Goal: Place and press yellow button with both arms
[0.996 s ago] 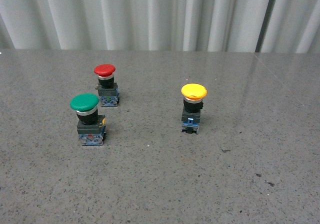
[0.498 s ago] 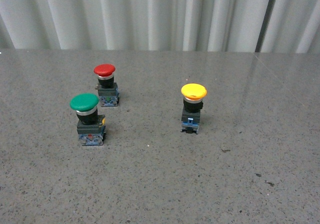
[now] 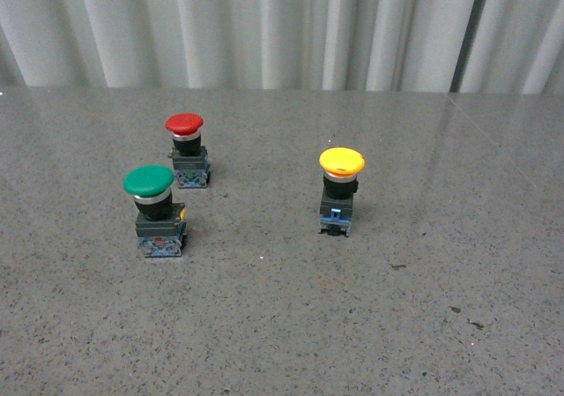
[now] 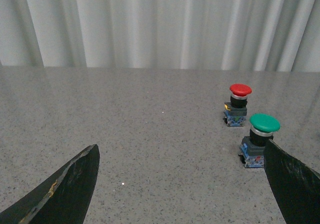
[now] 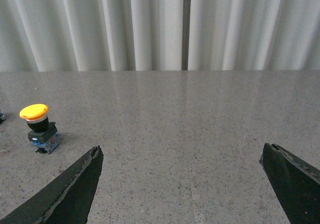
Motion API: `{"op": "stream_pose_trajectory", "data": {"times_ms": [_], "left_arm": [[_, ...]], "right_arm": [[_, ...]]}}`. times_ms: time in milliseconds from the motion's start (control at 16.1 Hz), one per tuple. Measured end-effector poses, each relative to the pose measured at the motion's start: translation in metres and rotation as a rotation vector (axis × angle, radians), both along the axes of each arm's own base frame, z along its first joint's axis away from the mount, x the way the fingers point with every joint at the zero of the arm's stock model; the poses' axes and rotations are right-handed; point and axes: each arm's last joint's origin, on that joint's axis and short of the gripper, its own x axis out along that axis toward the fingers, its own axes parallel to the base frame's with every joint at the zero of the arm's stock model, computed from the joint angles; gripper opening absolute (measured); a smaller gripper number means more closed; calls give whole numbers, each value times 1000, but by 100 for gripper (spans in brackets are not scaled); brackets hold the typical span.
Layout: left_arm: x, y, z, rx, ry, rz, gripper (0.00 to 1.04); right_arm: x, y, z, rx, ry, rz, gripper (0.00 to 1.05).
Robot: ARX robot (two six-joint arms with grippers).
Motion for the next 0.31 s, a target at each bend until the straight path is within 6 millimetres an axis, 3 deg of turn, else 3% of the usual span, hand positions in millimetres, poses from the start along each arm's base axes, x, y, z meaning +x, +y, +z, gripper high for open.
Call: {"op": "stream_pose_trajectory", "data": {"times_ms": [311], "left_arm": [[0,0,0,0,0,0,98]], "right_arm": [[0,0,0,0,0,0,98]]}}
